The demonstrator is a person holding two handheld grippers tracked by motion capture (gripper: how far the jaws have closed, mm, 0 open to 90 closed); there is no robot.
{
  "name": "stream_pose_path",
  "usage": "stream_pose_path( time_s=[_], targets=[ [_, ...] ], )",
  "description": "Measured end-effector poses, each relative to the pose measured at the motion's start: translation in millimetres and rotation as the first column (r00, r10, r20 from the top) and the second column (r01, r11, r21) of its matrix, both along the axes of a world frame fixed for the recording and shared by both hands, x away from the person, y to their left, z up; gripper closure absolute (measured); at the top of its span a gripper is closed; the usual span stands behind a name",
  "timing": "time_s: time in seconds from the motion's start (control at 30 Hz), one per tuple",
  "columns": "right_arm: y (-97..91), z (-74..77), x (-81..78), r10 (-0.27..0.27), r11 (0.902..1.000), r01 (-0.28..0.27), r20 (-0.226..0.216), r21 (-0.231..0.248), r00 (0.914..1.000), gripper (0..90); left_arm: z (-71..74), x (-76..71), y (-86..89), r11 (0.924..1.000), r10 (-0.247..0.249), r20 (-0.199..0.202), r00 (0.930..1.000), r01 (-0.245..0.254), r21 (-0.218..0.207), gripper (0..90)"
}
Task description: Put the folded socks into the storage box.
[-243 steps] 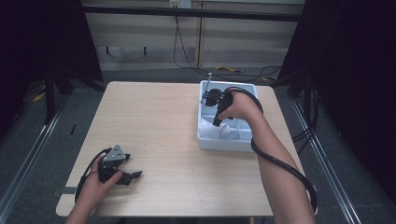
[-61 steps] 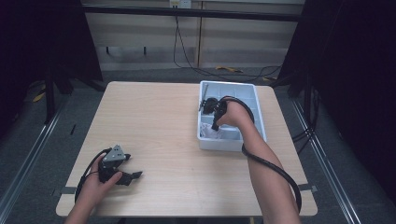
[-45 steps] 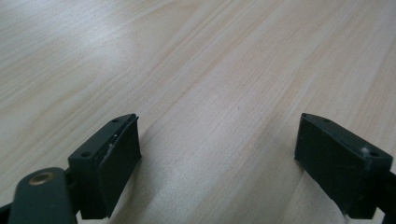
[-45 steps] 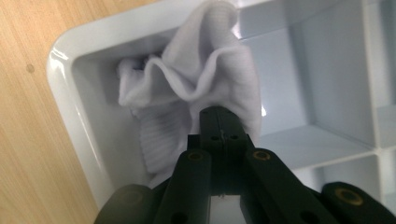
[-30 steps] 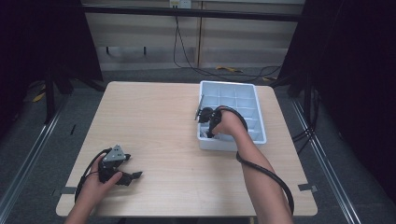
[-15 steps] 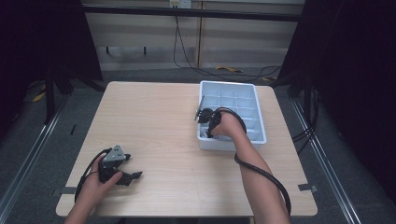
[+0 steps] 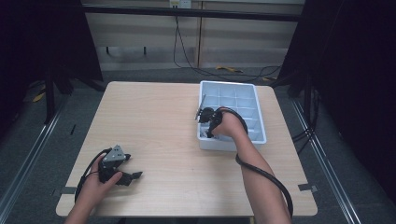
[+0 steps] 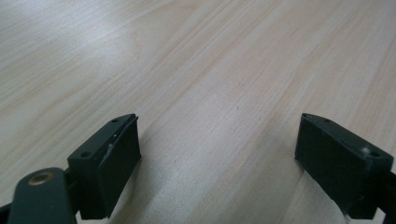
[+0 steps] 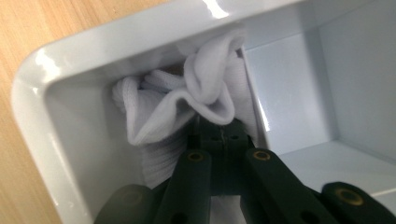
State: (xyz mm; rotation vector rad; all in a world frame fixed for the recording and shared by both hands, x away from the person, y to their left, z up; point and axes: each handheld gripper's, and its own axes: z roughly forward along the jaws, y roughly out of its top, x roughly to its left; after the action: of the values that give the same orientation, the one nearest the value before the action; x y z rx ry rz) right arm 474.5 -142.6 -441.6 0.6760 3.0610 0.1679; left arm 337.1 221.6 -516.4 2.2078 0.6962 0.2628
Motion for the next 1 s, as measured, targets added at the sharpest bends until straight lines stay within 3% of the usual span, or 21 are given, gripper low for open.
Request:
stream_pose_path(
  time_s=[0.27,0.63,1.0],
  targets=[
    [-0.2,14.8,-0.5,0.014,0.9999,-0.014,0.003,-0.008,0.9999,89.2,0.2,0.0,0.1,1.0,-0.002,-0.002,1.0,0.002,0.005,13.7],
    [-5.3,32.4,-2.5,0.007,0.9995,-0.008,0.035,0.032,0.9994,87.5,0.0,0.0,-0.1,1.0,0.0,-0.001,1.0,0.0,0.0,13.7],
    [-11.9,46.5,-6.7,-0.03,0.9991,0.027,0.063,0.034,0.9976,69.8,0.1,-0.3,-0.2,1.0,0.003,0.002,1.0,-0.003,0.002,13.7]
  ],
)
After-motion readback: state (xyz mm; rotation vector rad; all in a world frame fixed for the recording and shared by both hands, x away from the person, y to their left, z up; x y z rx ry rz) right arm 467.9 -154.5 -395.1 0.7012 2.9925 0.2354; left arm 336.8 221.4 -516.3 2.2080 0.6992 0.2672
